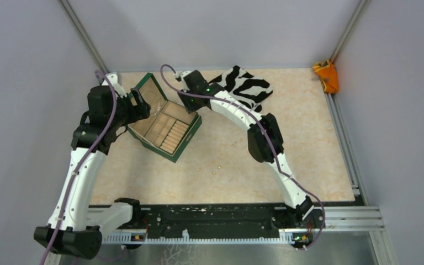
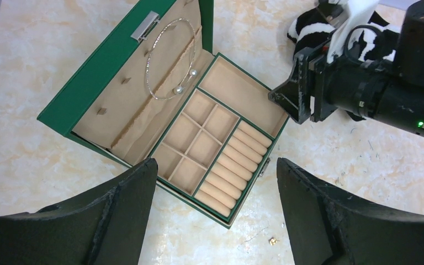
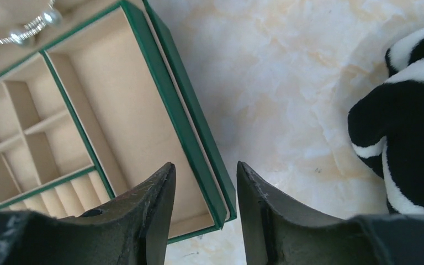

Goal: Organize the mixed jewelry

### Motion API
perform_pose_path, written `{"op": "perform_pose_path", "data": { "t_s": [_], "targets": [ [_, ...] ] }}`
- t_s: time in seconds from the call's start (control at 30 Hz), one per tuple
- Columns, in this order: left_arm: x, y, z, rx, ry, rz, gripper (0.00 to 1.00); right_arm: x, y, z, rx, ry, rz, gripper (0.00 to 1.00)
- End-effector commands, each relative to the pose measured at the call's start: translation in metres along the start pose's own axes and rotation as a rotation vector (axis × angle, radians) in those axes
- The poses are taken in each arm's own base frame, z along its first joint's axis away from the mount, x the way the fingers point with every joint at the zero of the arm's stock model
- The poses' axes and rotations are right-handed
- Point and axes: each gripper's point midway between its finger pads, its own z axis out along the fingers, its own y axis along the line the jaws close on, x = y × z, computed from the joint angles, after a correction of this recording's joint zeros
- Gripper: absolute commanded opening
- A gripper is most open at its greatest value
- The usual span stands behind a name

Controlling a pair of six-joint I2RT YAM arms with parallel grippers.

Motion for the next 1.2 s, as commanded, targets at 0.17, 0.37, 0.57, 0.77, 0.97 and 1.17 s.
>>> {"op": "perform_pose_path", "data": {
  "t_s": [0.17, 0.37, 0.57, 0.77, 0.97, 1.17],
  "targets": [
    [-0.002, -0.003, 0.001, 0.02, -0.013, -0.011, 0.85, 0.01, -0.001, 0.003, -0.009, 0.033, -0.101, 0.21],
    [-0.001, -0.002, 0.002, 0.016, -0.011, -0.013, 0.85, 0.013, 0.002, 0.003, -0.028, 0.04, -0.114, 0.17],
    [-0.003, -0.004, 0.002, 0.024, -0.012, -0.014, 0.85, 0.015, 0.004, -0.001, -0.046, 0.052, -0.131, 0.0],
    [-0.003, -0.005, 0.003, 0.029, -0.01, -0.017, 0.85, 0.001, 0.016, -0.019, -0.136, 0.022, -0.044, 0.0],
    [-0.003, -0.005, 0.001, 0.026, -0.013, -0.015, 0.85, 0.003, 0.018, -0.021, -0.182, 0.036, -0.042, 0.0],
    [-0.004, -0.005, 0.0, 0.03, -0.016, -0.017, 0.85, 0.034, 0.007, -0.001, -0.123, 0.105, -0.042, 0.0]
  ]
}}
